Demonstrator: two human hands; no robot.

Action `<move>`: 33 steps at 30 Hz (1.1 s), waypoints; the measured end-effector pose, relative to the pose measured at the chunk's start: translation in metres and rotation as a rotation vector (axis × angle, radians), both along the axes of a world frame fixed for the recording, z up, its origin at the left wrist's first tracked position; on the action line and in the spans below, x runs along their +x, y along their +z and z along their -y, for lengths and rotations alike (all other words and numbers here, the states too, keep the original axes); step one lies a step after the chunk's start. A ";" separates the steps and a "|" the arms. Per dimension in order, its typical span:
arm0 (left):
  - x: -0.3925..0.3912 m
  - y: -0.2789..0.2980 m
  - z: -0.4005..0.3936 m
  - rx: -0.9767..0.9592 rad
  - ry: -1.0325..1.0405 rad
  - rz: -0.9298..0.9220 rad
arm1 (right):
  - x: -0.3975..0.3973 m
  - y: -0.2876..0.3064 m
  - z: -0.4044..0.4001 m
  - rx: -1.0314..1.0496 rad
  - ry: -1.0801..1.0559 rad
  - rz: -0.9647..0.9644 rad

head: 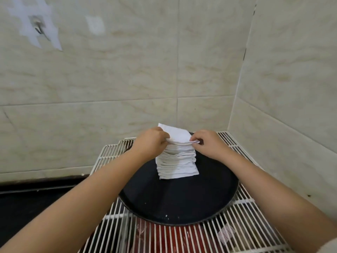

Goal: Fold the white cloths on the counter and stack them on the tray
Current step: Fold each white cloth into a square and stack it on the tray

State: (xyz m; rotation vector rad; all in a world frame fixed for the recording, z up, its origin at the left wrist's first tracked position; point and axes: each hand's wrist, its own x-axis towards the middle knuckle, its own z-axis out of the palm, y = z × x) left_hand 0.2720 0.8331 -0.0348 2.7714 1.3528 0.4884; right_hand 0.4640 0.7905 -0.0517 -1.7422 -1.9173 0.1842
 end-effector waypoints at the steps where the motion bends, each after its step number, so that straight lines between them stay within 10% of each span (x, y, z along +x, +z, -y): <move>1: -0.001 -0.001 0.002 0.004 0.010 -0.011 | 0.001 0.000 0.001 -0.016 0.013 -0.002; 13: -0.089 -0.010 0.036 0.019 0.359 -0.073 | -0.088 0.032 0.017 0.079 0.098 0.268; 24: -0.419 -0.014 0.234 0.209 0.959 -0.156 | -0.458 0.018 0.092 0.225 0.657 0.365; 33: -0.637 -0.053 0.451 -0.152 1.600 -0.152 | -0.741 -0.023 0.240 0.115 1.095 0.487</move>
